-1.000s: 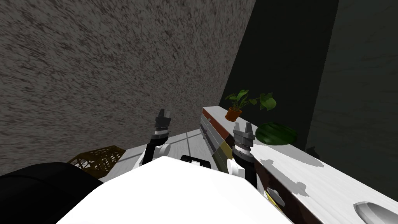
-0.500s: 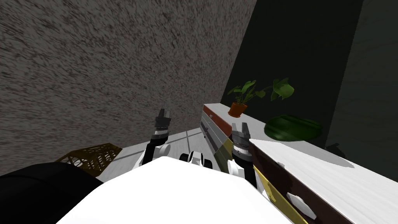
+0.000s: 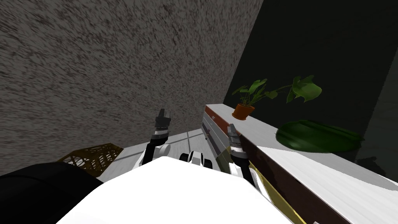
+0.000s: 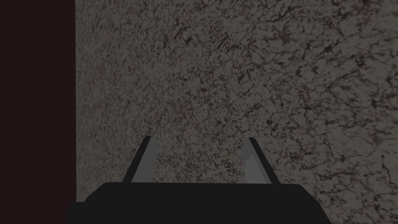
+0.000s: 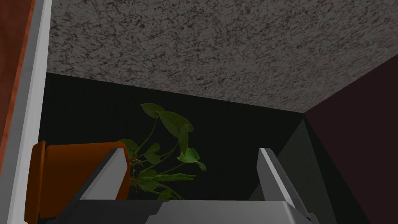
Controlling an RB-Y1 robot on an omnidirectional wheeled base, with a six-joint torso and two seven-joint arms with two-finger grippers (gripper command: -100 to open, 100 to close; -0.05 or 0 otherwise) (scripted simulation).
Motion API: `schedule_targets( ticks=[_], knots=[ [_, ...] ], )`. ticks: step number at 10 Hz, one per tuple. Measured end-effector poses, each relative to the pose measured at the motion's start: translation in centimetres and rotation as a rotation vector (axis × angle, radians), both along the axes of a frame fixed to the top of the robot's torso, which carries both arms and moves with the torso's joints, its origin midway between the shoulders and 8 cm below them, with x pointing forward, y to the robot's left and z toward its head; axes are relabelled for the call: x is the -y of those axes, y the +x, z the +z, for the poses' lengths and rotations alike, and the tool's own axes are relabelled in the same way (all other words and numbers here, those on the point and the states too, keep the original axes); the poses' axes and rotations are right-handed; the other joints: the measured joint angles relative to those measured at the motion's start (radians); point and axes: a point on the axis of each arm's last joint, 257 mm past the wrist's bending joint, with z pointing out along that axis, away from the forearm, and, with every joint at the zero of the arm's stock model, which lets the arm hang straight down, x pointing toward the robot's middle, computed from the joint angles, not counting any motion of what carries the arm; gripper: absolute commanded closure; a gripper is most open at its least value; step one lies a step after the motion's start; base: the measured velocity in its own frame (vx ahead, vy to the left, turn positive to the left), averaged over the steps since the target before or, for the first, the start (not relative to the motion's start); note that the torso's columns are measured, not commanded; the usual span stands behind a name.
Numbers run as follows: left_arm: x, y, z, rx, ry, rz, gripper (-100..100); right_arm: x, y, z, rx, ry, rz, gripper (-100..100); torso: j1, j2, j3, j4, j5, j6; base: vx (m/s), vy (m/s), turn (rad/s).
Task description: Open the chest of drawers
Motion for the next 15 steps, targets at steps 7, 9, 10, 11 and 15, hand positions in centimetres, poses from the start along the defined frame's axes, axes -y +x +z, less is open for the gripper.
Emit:
schedule_targets(
  ticks=[7, 9, 10, 11, 15],
  knots=[
    [0.0, 0.0, 0.0, 0.000, 0.000, 0.000, 0, 0.4, 2.0, -9.9, -0.256, -0.249, -0.085, -100, -0.001, 0.001, 0.000, 0.000, 0.000, 0.000, 0.077, 0.027, 0.044],
    [0.0, 0.0, 0.0, 0.000, 0.000, 0.000, 0, 0.8, 2.5, -12.2, -0.319, -0.318, -0.111, -100, -0.001, -0.001, -0.001, 0.000, 0.000, 0.000, 0.079, 0.032, 0.044],
    [0.0, 0.0, 0.0, 0.000, 0.000, 0.000, 0, 1.2, 2.5, -13.2, -0.351, -0.346, -0.125, -100, -0.001, -0.001, -0.001, 0.000, 0.000, 0.000, 0.087, 0.030, 0.061],
    [0.0, 0.0, 0.0, 0.000, 0.000, 0.000, 0, 1.6, 2.5, -15.2, -0.396, -0.383, -0.142, -100, -0.001, -0.001, 0.000, 0.000, 0.000, 0.000, 0.073, 0.021, 0.033],
    [0.0, 0.0, 0.0, 0.000, 0.000, 0.000, 0, 2.9, 1.8, -20.3, -0.536, -0.527, -0.202, -100, 0.000, 0.000, 0.000, 0.000, 0.000, 0.000, 0.083, 0.030, 0.047]
  ],
)
